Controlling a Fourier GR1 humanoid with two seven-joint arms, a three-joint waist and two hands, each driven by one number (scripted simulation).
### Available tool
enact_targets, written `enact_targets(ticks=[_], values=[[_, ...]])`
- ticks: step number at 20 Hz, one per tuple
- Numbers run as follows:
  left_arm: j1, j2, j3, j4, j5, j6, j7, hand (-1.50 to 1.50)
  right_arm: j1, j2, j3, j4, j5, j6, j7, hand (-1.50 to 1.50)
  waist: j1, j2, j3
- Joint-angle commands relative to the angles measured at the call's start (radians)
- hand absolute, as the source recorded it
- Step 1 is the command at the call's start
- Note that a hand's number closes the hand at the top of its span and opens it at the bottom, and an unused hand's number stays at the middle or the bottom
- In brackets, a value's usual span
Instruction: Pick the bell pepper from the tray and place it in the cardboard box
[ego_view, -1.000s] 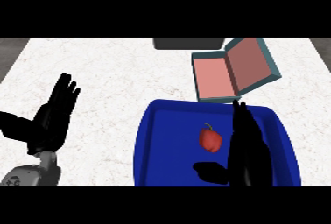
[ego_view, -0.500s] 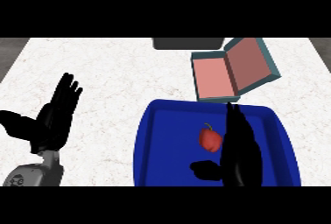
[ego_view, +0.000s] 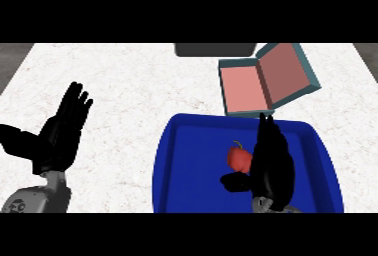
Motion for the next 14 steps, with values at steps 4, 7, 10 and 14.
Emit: enact_targets(ticks=[4,7,10,14], values=[[0.039,-0.016,0.017,0.042,-0.007,-0.042,-0.071,0.0,-0.03,0.007,-0.055,0.03,-0.046,-0.012,0.085,-1.5,0.0,0.0,0.0],[0.056,-0.013,-0.006,-0.075,-0.033,-0.002,0.037,0.0,-0.021,0.008,-0.046,0.016,-0.055,0.018,0.1,-1.5,0.002,-0.002,0.0],[-0.03,0.008,0.051,0.006,0.0,-0.033,0.041,0.0,-0.012,0.008,0.054,0.089,-0.037,-0.084,0.145,-1.5,-0.001,0.0,0.0],[0.033,-0.017,0.025,-0.042,-0.033,-0.036,0.01,0.0,-0.051,0.008,-0.016,0.149,-0.062,-0.109,0.091,-1.5,0.002,0.0,0.0]])
